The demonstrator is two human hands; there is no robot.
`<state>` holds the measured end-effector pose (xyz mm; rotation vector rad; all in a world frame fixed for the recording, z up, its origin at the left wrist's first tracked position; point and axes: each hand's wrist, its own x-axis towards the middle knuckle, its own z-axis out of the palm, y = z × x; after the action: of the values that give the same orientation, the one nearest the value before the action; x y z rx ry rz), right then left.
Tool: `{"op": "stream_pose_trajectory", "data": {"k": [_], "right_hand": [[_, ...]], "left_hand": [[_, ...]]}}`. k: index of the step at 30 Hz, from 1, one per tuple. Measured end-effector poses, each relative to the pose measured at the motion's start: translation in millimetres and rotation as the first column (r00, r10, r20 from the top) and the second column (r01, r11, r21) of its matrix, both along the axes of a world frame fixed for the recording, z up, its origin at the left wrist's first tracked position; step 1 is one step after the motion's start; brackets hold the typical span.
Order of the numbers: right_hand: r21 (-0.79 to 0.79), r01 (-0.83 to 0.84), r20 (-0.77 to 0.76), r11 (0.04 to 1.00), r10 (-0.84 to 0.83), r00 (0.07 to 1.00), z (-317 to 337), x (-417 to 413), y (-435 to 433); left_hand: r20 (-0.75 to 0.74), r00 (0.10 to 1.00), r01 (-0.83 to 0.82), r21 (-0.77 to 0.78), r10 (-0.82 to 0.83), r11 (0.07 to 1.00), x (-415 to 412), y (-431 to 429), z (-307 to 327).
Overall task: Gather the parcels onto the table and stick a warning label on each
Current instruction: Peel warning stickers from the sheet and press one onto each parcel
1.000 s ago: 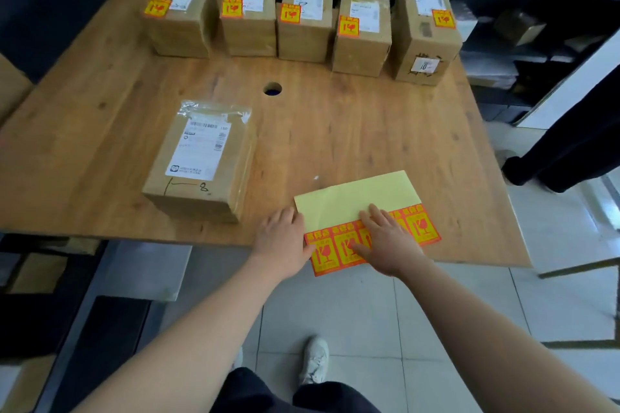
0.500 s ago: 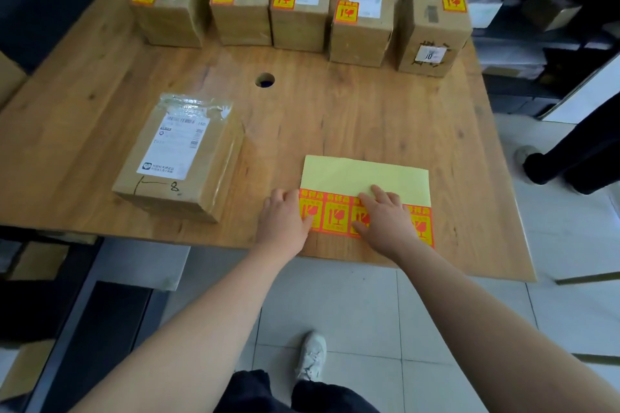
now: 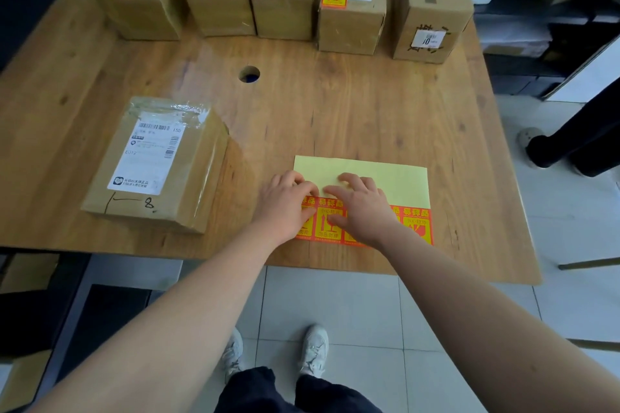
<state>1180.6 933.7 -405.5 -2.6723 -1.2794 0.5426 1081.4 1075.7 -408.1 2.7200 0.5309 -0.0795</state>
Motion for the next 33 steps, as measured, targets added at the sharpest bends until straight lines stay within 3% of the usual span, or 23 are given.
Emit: {"op": "stream_pose_trajectory", "data": {"k": [7,10,13,18,23,27,31,33], "right_hand": [[0.009,0.024,-0.025,1.0,-0.024,0.999,-2,1,-1],[0.008,0.029,-0.035,1.0,-0.029,0.999,-2,0,-1],[0.001,0.032,-0.039,0.999,-0.032,0.999,-2,-2,-3],[0.001,0.041,-0.065,0.999,-0.041,0.997,-2,-4,-6],[0.018,0.021,-0.108,1.0,-0.019,0.994,3,-5,-10],[0.078,0.071,-0.165,0.994,-0.057,0.985,11,-5,-14],[0.264,0.205,-0.242,0.943,-0.141,0.96,23,-15,-10],[0.318,0.244,-0.302,0.916,-0.146,0.942,28,-23,-8]], "left_hand": [[0.003,0.999,-0.037,-0.032,0.037,0.999,-1,1,-3],[-0.015,0.992,-0.13,-0.047,0.129,0.99,-1,6,-1],[-0.019,0.941,-0.336,-0.198,0.339,0.921,-2,4,5],[-0.089,0.899,-0.43,-0.376,0.43,0.821,1,-1,12],[-0.116,0.844,-0.488,-0.568,0.523,0.662,3,4,19],[-0.222,0.82,-0.514,-0.691,0.527,0.509,2,9,24],[-0.31,0.763,-0.495,-0.845,0.568,0.203,-6,3,30],[-0.326,0.752,-0.467,-0.877,0.573,0.114,-10,-4,33]]}}
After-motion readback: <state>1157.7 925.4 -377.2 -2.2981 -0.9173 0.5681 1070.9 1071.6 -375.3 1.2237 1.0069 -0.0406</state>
